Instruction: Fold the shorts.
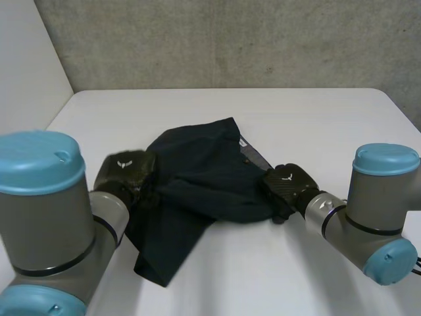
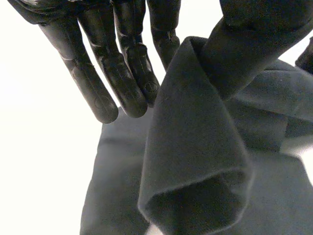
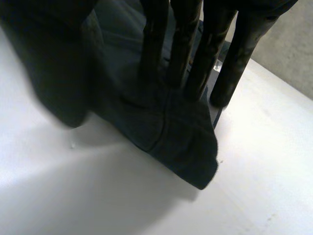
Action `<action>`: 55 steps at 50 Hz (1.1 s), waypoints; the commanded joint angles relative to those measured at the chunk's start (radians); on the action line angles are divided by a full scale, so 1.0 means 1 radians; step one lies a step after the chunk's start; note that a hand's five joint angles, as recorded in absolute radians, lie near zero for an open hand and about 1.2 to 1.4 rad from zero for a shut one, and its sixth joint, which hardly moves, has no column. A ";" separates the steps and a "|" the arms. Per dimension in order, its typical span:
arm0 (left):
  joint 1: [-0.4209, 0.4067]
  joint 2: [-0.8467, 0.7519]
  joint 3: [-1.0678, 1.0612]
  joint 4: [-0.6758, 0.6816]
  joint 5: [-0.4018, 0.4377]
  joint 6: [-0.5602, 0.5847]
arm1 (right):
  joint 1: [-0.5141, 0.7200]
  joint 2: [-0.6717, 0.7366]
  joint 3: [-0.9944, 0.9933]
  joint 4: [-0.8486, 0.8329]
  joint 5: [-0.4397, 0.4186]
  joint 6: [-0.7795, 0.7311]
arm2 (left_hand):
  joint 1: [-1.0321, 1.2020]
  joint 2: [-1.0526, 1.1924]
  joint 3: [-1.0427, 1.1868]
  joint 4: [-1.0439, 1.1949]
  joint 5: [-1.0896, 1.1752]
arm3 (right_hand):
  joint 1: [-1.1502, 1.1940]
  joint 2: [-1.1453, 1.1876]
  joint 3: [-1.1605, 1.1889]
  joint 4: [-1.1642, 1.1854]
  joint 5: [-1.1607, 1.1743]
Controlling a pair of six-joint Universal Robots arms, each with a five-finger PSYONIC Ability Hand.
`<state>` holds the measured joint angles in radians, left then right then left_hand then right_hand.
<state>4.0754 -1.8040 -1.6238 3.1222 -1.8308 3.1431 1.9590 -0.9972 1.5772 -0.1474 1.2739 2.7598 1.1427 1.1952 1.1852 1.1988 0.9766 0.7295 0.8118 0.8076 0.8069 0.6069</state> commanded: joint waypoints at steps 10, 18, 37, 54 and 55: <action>-0.027 0.222 0.103 -0.013 0.007 0.336 | -0.023 -0.352 -0.178 0.165 0.052 -0.118 | 0.254 0.201 0.211 0.197 0.245 | 0.667 0.584 0.589 0.589 0.615; -0.030 0.347 0.257 -0.017 0.048 0.555 | -0.026 -0.465 -0.532 0.533 0.016 -0.147 | 0.254 0.201 0.211 0.197 0.245 | 0.667 0.584 0.589 0.589 0.615; 0.094 -0.032 0.321 -0.021 0.142 0.566 | 0.047 -0.127 -0.680 0.644 0.131 -0.201 | 0.254 0.201 0.211 0.197 0.245 | 0.667 0.584 0.589 0.589 0.615; 0.203 -0.407 0.823 0.659 0.171 0.548 | 0.051 0.105 -0.910 -0.263 0.262 -0.219 | 0.254 0.201 0.211 0.197 0.245 | 0.667 0.584 0.589 0.589 0.615; 0.201 -0.403 0.828 0.686 0.171 0.545 | 0.051 0.097 -0.908 -0.306 0.263 -0.219 | 0.254 0.201 0.211 0.197 0.245 | 0.667 0.584 0.589 0.589 0.615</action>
<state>4.2694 -2.2106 -0.9057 3.5173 -1.6728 3.7029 2.0117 -0.8761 0.7053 -0.0754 1.5255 2.5338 1.1427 1.2009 1.1927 1.2032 0.9857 0.9603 1.1756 1.1865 1.1916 0.9799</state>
